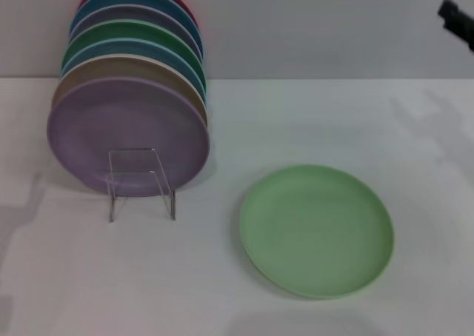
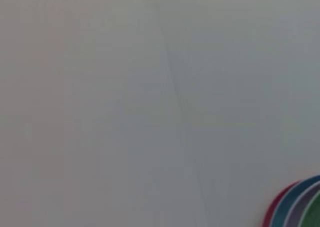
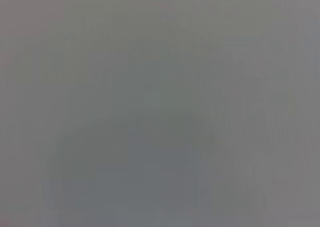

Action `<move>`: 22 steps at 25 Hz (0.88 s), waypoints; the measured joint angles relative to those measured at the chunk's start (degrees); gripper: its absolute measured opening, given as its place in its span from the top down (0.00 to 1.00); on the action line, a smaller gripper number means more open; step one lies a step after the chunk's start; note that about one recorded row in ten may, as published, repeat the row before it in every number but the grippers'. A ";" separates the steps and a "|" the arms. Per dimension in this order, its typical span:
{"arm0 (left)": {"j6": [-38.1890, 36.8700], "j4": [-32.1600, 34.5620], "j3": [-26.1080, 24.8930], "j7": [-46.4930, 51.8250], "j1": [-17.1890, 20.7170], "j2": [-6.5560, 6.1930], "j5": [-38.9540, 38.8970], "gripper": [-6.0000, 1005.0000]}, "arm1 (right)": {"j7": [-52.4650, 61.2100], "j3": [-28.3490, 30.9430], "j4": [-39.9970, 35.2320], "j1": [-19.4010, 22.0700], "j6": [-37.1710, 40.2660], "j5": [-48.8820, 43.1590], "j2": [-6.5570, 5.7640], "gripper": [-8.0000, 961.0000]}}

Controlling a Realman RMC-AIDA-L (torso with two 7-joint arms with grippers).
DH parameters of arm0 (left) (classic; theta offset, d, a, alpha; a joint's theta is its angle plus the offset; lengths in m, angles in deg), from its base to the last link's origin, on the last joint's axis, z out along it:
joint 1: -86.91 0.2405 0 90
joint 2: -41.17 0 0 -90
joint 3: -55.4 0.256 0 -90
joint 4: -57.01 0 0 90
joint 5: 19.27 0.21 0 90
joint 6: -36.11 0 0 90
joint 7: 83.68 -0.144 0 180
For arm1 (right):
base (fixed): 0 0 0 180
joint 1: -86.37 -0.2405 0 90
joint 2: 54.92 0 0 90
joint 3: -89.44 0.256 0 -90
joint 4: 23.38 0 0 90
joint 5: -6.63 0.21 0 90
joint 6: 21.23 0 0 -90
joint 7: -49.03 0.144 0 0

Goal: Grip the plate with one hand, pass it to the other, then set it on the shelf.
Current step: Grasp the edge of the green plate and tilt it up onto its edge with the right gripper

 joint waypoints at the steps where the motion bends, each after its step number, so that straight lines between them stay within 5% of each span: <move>1: 0.00 0.00 0.00 0.00 0.00 0.00 0.00 0.22 | 0.00 0.00 0.00 0.00 0.00 0.00 0.00 0.17; 4: -0.06 -0.92 0.05 0.41 0.26 -0.13 -0.31 0.22 | 27.66 0.26 15.63 0.61 2.23 -27.69 -0.27 0.18; 5: 0.19 -1.25 0.11 0.45 0.40 -0.25 -0.31 0.22 | 45.18 1.24 21.82 -0.15 -2.35 -44.87 -0.26 0.18; 7: 0.31 -1.14 0.15 0.37 0.35 -0.29 -0.32 0.22 | 54.41 2.03 23.73 -1.11 -6.60 -51.82 -0.36 0.18; 10: 2.48 -1.11 -0.28 0.49 0.22 -0.41 -0.51 0.22 | 75.34 6.46 24.69 -6.07 -26.86 -66.72 -0.62 0.18; 15: 4.68 -1.38 -0.72 0.72 0.07 -0.42 -0.72 0.22 | 80.64 7.39 19.61 -10.51 -40.56 -68.70 -0.02 0.19; 22: 4.87 -1.45 -0.75 0.77 -0.26 -0.40 -0.72 0.22 | 81.71 6.54 14.19 -13.04 -45.14 -70.47 0.45 0.20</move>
